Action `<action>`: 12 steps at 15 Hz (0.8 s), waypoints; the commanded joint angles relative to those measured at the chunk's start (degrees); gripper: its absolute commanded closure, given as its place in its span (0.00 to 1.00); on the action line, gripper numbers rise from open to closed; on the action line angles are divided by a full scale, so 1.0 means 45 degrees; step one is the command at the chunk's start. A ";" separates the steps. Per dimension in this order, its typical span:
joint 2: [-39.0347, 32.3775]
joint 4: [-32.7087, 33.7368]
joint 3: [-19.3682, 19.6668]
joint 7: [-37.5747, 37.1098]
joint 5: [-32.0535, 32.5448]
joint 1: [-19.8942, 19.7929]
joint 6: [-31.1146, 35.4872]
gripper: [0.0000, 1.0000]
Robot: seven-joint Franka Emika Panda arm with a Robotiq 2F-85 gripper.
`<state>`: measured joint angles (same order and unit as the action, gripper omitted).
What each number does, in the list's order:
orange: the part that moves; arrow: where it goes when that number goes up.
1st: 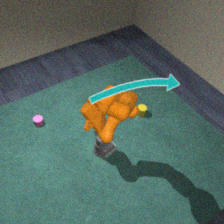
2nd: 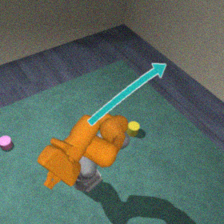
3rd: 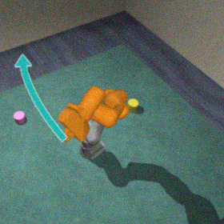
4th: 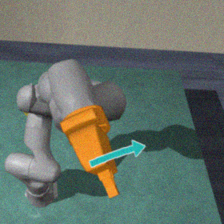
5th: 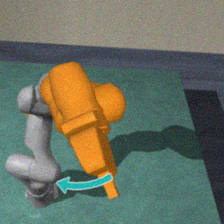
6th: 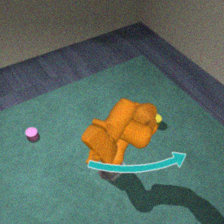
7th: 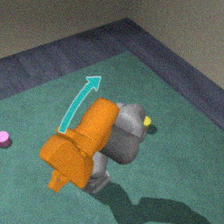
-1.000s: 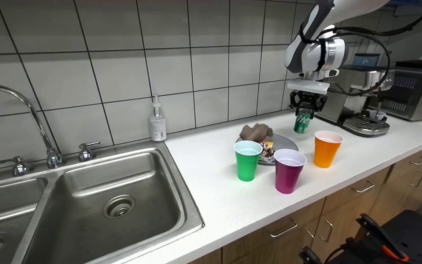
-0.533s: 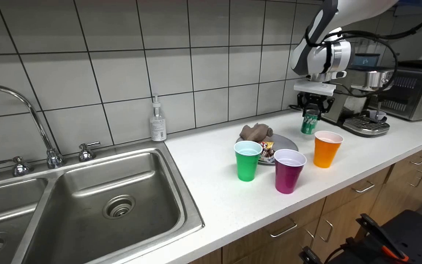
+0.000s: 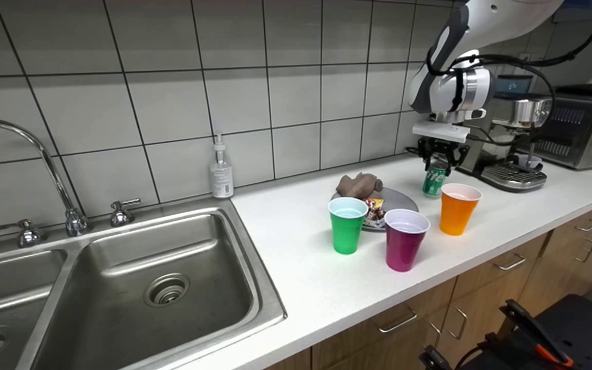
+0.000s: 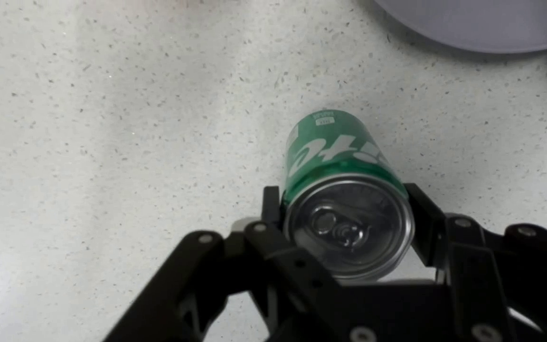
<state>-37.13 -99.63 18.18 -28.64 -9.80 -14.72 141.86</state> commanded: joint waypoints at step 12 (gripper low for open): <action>-0.0344 0.0708 0.0008 -0.0078 -0.0282 -0.0090 -0.0347 0.00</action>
<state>-39.08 -97.78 18.18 -28.81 -10.99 -14.88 141.80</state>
